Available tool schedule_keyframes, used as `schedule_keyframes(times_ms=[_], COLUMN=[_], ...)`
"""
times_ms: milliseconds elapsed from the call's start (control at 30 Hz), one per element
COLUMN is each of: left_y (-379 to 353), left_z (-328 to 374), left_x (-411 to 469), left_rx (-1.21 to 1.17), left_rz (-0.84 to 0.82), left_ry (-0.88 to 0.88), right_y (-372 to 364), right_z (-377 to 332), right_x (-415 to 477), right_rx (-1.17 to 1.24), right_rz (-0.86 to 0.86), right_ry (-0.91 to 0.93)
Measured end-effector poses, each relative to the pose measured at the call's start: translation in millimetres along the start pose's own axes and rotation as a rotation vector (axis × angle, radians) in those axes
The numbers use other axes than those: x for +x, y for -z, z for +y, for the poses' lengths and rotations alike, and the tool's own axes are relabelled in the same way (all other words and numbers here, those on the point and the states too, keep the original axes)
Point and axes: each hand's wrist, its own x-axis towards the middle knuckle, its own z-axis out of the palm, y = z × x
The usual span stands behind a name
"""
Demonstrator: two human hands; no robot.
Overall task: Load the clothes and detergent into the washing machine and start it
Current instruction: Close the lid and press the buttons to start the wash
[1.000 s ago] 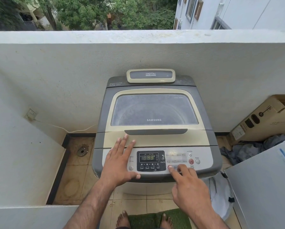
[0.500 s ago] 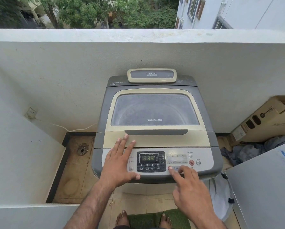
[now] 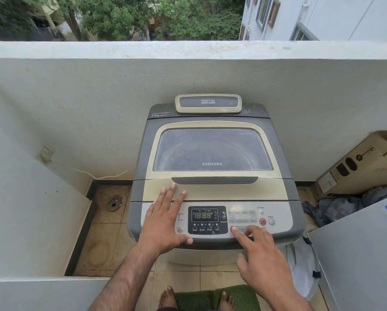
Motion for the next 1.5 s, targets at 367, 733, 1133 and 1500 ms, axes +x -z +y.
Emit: schedule_keyframes(times_ms=[367, 733, 1133, 1500], left_y=[1, -1, -2, -3], left_z=[0, -2, -2, -4], left_x=[1, 2, 2, 1], left_rx=[-0.009, -0.032, -0.030, -0.035], left_rz=[-0.008, 0.001, -0.007, -0.005], left_ry=[-0.002, -0.005, -0.007, -0.002], right_y=[4, -1, 4, 5], right_z=[-2, -12, -3, -3], right_x=[2, 1, 2, 3], right_rx=[-0.016, -0.125, -0.041, -0.017], right_rz=[0.011, -0.020, 0.002, 0.000], right_ry=[0.005, -0.037, -0.003, -0.002])
